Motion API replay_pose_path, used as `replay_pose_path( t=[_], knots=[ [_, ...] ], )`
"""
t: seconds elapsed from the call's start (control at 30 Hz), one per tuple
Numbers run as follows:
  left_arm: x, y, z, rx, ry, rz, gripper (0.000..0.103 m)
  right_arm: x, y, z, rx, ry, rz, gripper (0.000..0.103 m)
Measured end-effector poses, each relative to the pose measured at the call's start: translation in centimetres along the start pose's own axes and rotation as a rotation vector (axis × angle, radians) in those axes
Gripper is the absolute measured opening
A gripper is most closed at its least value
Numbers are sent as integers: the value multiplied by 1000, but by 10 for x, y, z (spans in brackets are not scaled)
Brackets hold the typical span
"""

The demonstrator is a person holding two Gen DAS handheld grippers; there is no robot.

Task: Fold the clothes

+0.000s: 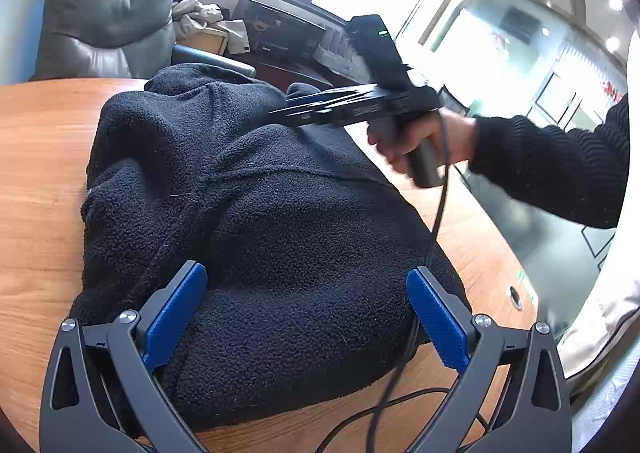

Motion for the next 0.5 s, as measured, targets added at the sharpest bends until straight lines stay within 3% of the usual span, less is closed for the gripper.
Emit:
replay_pose_path(
  t=[0.07,0.13,0.23,0.3,0.4,0.5],
  knots=[
    [1,-3,-2,-9,-12,-4,101,-8,16,-6,-3,-1,13,90],
    [-2,-6,-1,-10,-19,-23,102,-16,32,-12,-7,-1,27,89],
    [-18,-24,17,0,3,-32,103,-25,-8,-8,-33,52,146,87],
    [-41,-38,36,25,55,21,103,-29,-40,1,-20,85,247,87],
    [-64,-32,42,20,101,45,103,-19,-41,33,35,173,228,87],
    [-57,-10,20,-5,44,3,103,0,-12,57,52,243,154,87]
  ],
)
Point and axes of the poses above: each gripper's, at about its wrist camera, not at the fingertips, and y roughly the way its jaws point, z to its right, x to its underside, the point moved 8 cm from there along y, roughly the way its jaws point, and after that the axes turned 1 degree about -y, right-handed, at the moved point
